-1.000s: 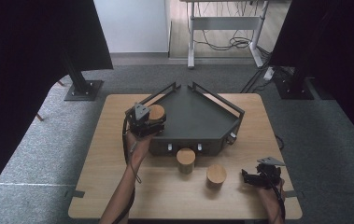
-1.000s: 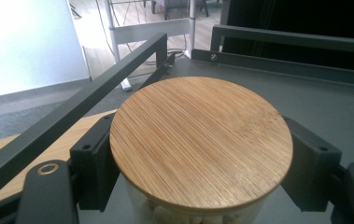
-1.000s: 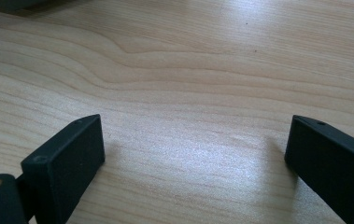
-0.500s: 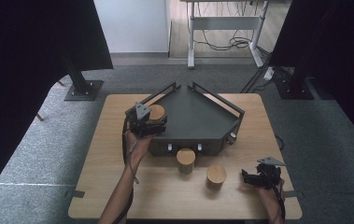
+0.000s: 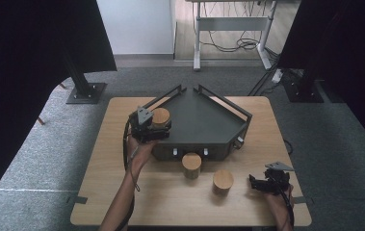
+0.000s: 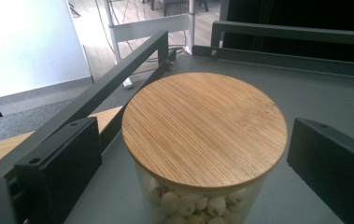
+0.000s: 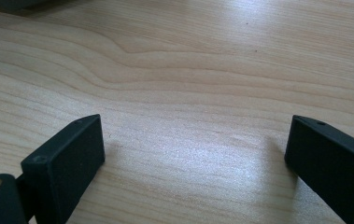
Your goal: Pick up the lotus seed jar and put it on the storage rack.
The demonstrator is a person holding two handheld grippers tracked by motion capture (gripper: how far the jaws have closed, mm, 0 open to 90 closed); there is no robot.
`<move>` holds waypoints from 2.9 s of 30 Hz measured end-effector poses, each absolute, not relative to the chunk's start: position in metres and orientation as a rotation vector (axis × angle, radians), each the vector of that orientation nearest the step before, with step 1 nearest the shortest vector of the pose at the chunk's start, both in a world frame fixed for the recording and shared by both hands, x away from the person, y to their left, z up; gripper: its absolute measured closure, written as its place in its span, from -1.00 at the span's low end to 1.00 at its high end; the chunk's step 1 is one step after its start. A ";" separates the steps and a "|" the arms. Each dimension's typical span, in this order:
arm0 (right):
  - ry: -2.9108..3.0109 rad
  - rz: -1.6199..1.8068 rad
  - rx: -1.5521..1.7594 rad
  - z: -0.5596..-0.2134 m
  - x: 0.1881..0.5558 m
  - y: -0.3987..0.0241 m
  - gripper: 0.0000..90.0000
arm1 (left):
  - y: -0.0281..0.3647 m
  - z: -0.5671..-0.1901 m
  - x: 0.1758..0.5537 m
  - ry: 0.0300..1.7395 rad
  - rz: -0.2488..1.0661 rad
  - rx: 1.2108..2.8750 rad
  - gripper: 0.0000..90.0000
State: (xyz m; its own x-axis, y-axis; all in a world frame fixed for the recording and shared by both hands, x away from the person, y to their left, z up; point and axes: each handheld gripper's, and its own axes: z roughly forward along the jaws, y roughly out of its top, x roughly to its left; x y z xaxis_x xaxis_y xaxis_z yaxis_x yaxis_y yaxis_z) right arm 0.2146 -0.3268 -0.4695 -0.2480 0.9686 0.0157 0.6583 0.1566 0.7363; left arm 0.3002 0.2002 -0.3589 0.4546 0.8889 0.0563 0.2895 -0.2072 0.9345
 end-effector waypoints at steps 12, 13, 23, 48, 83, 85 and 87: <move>1.973 0.881 1.543 -0.470 0.215 -0.327 -0.91 | 0.207 -0.356 0.291 1.009 0.791 1.731 -0.93; 1.973 0.881 1.543 -0.470 0.215 -0.327 -0.91 | 0.207 -0.356 0.290 1.010 0.793 1.731 -0.94; 1.973 0.881 1.543 -0.470 0.215 -0.327 -0.91 | 0.214 -0.352 0.283 1.011 0.796 1.722 -0.93; 1.972 0.882 1.543 -0.470 0.214 -0.327 -0.91 | 0.234 -0.351 0.255 0.988 0.786 1.734 -0.93; 1.971 0.881 1.542 -0.470 0.214 -0.327 -0.91 | 0.255 -0.360 0.223 0.985 0.762 1.733 -0.93; 1.971 0.880 1.541 -0.470 0.214 -0.327 -0.91 | 0.256 -0.361 0.221 0.984 0.758 1.731 -0.93; 1.970 0.880 1.542 -0.470 0.214 -0.326 -0.91 | 0.258 -0.362 0.218 0.983 0.755 1.730 -0.93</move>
State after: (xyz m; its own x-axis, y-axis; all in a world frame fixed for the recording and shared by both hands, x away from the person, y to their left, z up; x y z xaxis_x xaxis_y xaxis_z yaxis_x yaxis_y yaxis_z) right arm 0.2142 -0.3264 -0.4698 -0.2465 0.9690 0.0141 0.6569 0.1564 0.7375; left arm 0.2184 0.2575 -0.3616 0.4815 0.8751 0.0489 0.2734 -0.2029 0.9403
